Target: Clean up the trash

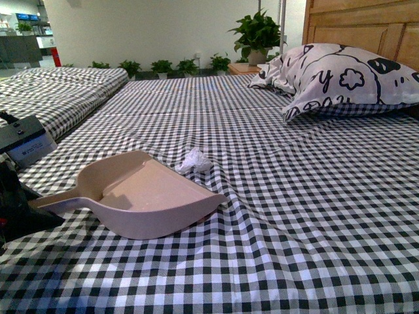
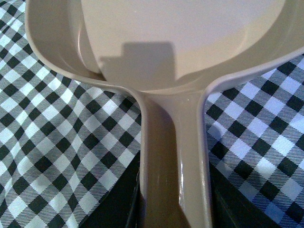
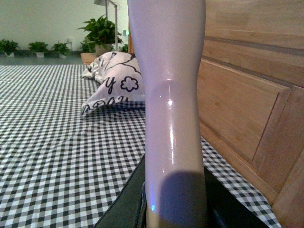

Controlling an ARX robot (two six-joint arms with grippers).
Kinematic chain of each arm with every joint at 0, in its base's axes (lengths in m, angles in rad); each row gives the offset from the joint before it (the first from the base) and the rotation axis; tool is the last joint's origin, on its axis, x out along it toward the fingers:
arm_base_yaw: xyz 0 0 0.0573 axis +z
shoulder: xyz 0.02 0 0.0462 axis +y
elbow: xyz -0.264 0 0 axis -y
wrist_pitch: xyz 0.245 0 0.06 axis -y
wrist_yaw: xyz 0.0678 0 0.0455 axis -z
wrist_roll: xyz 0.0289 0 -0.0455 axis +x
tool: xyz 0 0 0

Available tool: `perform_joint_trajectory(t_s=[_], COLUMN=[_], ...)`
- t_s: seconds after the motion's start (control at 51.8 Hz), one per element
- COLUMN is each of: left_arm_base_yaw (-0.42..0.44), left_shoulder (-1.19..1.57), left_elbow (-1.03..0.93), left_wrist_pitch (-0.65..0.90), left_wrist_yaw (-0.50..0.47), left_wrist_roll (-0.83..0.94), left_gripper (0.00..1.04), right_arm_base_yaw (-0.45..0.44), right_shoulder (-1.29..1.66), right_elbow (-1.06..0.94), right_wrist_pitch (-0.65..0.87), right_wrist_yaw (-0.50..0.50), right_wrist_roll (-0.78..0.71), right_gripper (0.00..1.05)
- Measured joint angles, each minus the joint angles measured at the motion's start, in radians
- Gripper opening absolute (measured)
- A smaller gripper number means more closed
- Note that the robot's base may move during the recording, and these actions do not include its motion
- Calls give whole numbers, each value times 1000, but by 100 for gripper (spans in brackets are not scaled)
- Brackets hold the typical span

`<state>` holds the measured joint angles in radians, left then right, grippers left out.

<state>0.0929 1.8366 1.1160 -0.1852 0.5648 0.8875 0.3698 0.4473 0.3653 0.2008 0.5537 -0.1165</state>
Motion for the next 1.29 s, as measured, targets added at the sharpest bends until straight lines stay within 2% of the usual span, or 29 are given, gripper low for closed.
perform_joint_trajectory(t_s=[0.058, 0.077, 0.116, 0.174, 0.213, 0.367, 0.483, 0.618, 0.811, 1.063, 1.294], left_arm_base_yaw=[0, 0, 0, -1, -1, -1, -1, -2, -2, -2, -2], left_shoulder=[0, 0, 0, 0, 0, 0, 1, 1, 1, 1, 1], left_elbow=[0, 0, 0, 1, 1, 1, 1, 2, 2, 2, 2], left_wrist_pitch=[0, 0, 0, 0, 0, 0, 0, 0, 0, 0, 0], left_wrist_yaw=[0, 0, -1, -3, -3, -3, -3, -3, -3, -3, -3], left_wrist_roll=[0, 1, 1, 2, 3, 3, 3, 4, 5, 6, 6], left_gripper=[28, 28, 28, 28, 28, 28, 28, 28, 28, 28, 28], right_arm_base_yaw=[0, 2, -5, -25, -39, -69, -63, -31, -12, -8, 17], right_shoulder=[1, 13, 71, 196, 260, 538, 769, 1002, 1400, 1673, 1733], right_elbow=[0, 14, 103, 229, 261, 407, 536, 658, 905, 1123, 1163], right_wrist_pitch=[-2, -46, -263, -489, -525, -499, -454, -351, -319, -316, -359], right_wrist_yaw=[2, 10, 13, -53, -99, -267, -338, -362, -408, -393, -399], right_wrist_roll=[3, 25, 84, 137, 141, 139, 116, 18, -129, -115, -110], right_gripper=[19, 19, 19, 19, 19, 19, 19, 19, 19, 19, 19])
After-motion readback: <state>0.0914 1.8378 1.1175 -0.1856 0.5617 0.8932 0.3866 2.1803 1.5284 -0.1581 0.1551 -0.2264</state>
